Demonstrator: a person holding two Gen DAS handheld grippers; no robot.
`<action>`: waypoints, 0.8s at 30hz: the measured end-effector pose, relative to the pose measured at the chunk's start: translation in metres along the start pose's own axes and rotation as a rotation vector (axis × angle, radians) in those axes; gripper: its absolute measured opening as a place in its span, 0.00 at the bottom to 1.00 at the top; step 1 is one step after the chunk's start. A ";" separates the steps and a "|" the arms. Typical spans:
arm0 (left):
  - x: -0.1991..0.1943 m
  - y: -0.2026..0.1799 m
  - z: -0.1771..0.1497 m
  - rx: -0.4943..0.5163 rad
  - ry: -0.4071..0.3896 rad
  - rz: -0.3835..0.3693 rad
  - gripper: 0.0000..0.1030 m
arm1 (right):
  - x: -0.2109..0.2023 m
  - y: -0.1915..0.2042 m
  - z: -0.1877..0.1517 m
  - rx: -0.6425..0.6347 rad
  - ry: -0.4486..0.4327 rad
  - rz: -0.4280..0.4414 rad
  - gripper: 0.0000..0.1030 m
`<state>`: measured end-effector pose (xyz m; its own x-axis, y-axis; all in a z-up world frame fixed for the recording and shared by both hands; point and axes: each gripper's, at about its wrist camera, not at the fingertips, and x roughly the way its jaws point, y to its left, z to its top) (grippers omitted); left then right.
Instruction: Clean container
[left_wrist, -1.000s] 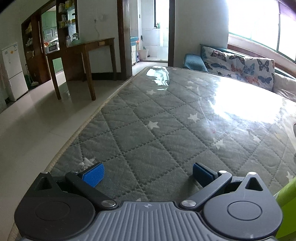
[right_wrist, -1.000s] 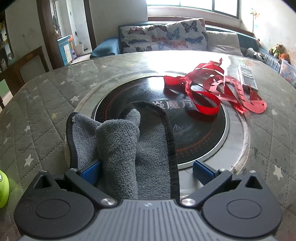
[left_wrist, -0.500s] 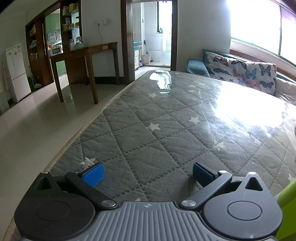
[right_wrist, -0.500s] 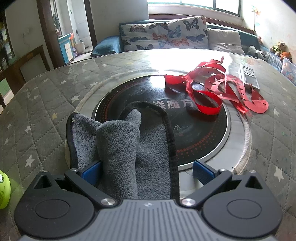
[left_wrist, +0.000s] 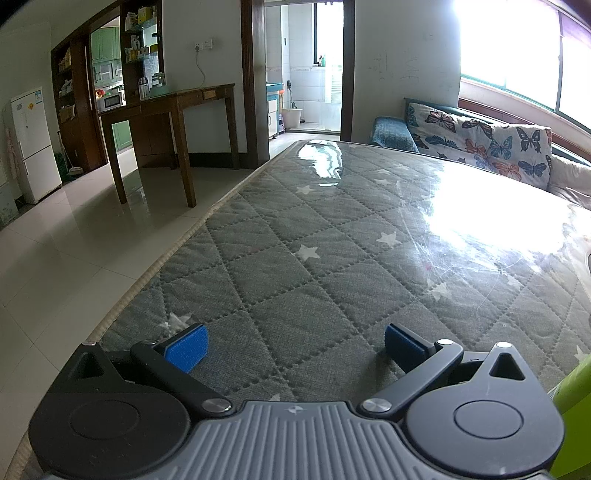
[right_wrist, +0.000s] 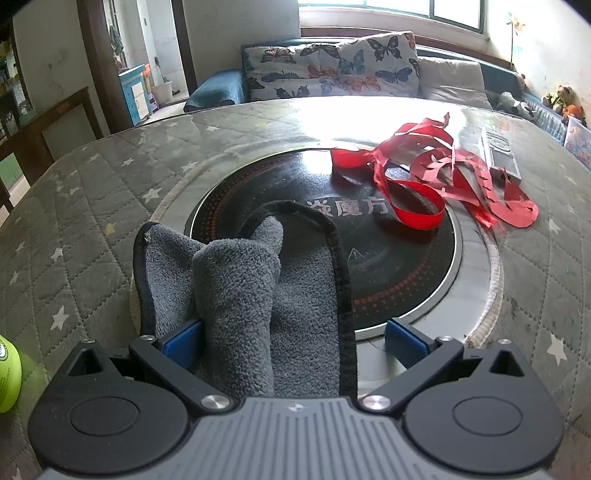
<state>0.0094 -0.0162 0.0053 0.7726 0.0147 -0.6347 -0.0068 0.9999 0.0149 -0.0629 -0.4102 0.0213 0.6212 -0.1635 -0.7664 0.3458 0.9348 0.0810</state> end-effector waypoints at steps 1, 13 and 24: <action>0.000 0.000 0.000 0.000 0.000 0.000 1.00 | 0.000 -0.001 0.001 0.004 0.004 0.001 1.00; 0.000 0.000 0.000 0.000 0.000 0.000 1.00 | -0.003 0.002 -0.003 0.066 0.006 -0.039 1.00; -0.001 0.000 0.000 0.000 0.000 0.000 1.00 | -0.004 0.005 -0.006 0.091 -0.009 -0.071 1.00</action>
<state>0.0090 -0.0163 0.0057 0.7726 0.0147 -0.6347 -0.0067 0.9999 0.0150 -0.0681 -0.4031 0.0210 0.5993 -0.2313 -0.7664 0.4515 0.8882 0.0850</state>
